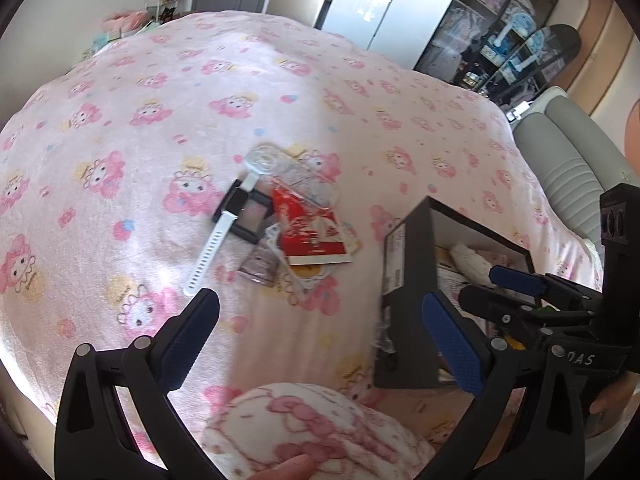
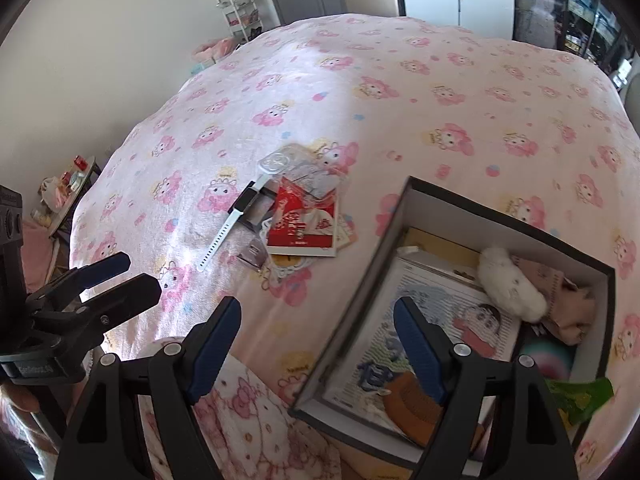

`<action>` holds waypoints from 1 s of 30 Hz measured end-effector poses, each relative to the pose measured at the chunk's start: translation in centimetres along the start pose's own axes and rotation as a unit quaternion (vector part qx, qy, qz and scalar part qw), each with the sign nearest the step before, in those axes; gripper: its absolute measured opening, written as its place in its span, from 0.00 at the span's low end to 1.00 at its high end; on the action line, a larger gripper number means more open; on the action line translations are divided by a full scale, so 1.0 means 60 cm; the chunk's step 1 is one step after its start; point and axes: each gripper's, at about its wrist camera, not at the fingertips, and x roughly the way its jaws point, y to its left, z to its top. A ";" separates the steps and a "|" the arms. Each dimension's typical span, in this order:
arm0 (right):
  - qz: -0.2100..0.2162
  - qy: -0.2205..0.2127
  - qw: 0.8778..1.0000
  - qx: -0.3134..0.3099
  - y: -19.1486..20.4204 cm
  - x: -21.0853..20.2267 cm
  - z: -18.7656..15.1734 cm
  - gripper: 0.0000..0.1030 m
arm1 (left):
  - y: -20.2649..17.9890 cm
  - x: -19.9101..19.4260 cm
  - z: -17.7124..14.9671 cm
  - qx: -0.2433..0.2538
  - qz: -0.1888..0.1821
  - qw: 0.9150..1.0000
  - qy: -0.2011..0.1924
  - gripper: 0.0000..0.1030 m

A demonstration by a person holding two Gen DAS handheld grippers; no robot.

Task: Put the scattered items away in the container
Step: 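Grasp the white smartwatch by its strap with the left gripper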

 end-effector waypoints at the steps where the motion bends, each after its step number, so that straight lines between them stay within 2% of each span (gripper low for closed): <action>1: 0.011 0.008 1.000 -0.006 0.011 0.018 0.012 0.75 | 0.023 0.012 0.001 -0.011 0.007 1.000 0.005 0.99; 4: 0.045 0.043 0.998 -0.025 0.039 0.082 0.043 0.75 | 0.091 0.051 0.009 -0.050 0.016 0.998 0.026 0.93; 7: 0.037 0.074 0.996 -0.024 0.051 0.146 0.065 0.74 | 0.152 0.104 0.017 -0.092 0.011 0.994 0.052 0.83; 8: 0.036 0.079 0.996 -0.024 0.054 0.161 0.069 0.73 | 0.168 0.124 0.019 -0.100 0.006 0.993 0.065 0.76; 9: 0.039 0.081 0.996 -0.022 0.055 0.174 0.072 0.70 | 0.181 0.143 0.020 -0.107 0.001 0.991 0.078 0.67; 11: 0.049 0.086 0.995 -0.020 0.059 0.193 0.073 0.61 | 0.197 0.182 0.020 -0.113 0.001 0.988 0.100 0.58; 12: 0.051 0.088 0.995 -0.020 0.064 0.202 0.072 0.52 | 0.203 0.197 0.020 -0.112 0.006 0.988 0.105 0.53; 13: 0.053 0.092 0.994 -0.020 0.066 0.210 0.069 0.41 | 0.208 0.211 0.021 -0.110 0.011 0.988 0.111 0.51; 15: 0.057 0.098 0.993 -0.018 0.069 0.223 0.062 0.33 | 0.215 0.237 0.022 -0.108 0.015 0.987 0.122 0.49; 16: 0.057 0.098 0.993 -0.016 0.069 0.228 0.059 0.29 | 0.220 0.247 0.022 -0.112 0.009 0.985 0.127 0.49; 19: 0.056 0.099 0.993 -0.012 0.068 0.238 0.050 0.29 | 0.221 0.263 0.019 -0.116 -0.008 0.984 0.133 0.49; 20: 0.055 0.100 0.993 -0.010 0.066 0.239 0.049 0.29 | 0.219 0.264 0.017 -0.113 -0.011 0.985 0.131 0.45; 21: 0.056 0.101 0.993 -0.008 0.066 0.240 0.048 0.29 | 0.218 0.266 0.014 -0.113 -0.012 0.985 0.133 0.30; 22: 0.057 0.101 0.993 -0.006 0.066 0.242 0.048 0.29 | 0.217 0.269 0.010 -0.117 -0.015 0.983 0.139 0.22; 24: 0.061 0.100 0.993 -0.005 0.068 0.242 0.049 0.29 | 0.210 0.265 0.000 -0.123 -0.034 0.981 0.146 0.05; 27: 0.070 0.096 0.993 -0.002 0.075 0.244 0.048 0.29 | 0.178 0.245 -0.012 -0.113 -0.081 0.979 0.150 0.03; 30: 0.070 0.099 0.993 -0.004 0.079 0.247 0.043 0.29 | 0.136 0.232 -0.008 -0.086 -0.141 0.972 0.166 0.04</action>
